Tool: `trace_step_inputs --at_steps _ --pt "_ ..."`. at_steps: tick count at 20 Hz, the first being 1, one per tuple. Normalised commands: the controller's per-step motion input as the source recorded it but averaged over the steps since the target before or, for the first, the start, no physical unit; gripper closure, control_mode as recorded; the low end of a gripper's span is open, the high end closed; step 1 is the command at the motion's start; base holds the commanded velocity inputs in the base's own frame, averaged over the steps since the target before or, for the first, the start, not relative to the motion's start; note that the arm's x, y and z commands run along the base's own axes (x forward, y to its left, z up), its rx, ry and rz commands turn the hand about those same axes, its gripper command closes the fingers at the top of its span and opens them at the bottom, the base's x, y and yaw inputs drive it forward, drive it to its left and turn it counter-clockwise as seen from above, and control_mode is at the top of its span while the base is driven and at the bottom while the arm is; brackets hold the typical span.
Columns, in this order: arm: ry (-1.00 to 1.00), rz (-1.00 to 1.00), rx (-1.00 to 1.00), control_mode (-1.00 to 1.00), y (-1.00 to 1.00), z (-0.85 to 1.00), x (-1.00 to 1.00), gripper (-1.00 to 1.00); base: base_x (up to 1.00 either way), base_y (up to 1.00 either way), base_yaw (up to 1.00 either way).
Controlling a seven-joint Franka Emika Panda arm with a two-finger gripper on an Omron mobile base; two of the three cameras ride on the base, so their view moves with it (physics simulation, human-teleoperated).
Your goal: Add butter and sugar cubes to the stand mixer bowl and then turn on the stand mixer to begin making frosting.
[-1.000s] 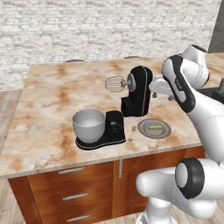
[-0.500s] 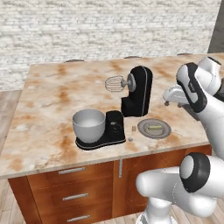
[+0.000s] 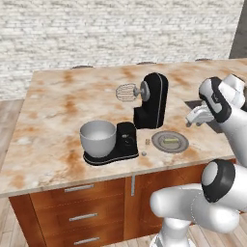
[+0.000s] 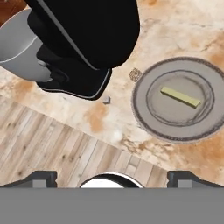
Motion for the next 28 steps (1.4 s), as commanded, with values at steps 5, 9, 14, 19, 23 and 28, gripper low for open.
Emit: trace_step_inputs --at_steps 5,9,14,19,23,28 --pt "-0.11 0.09 -0.03 -1.00 0.00 -0.42 0.11 -1.00 0.00 0.00 0.00" --pt "-0.13 0.15 -0.04 -1.00 0.00 -0.36 0.36 -1.00 0.00 0.00 0.00" --pt "-0.07 0.26 -0.04 -1.00 -0.15 -0.39 0.34 -1.00 0.00 0.00 0.00" --pt "-0.18 0.26 -0.01 -1.00 -0.03 -0.28 0.24 -1.00 0.00 0.00 0.00" --pt "-0.18 0.25 0.00 -1.00 -0.02 -0.20 0.20 -1.00 0.00 0.00 0.00" --pt "-0.12 0.18 -0.06 -1.00 0.00 -0.31 0.24 -1.00 0.00 0.00 0.00"
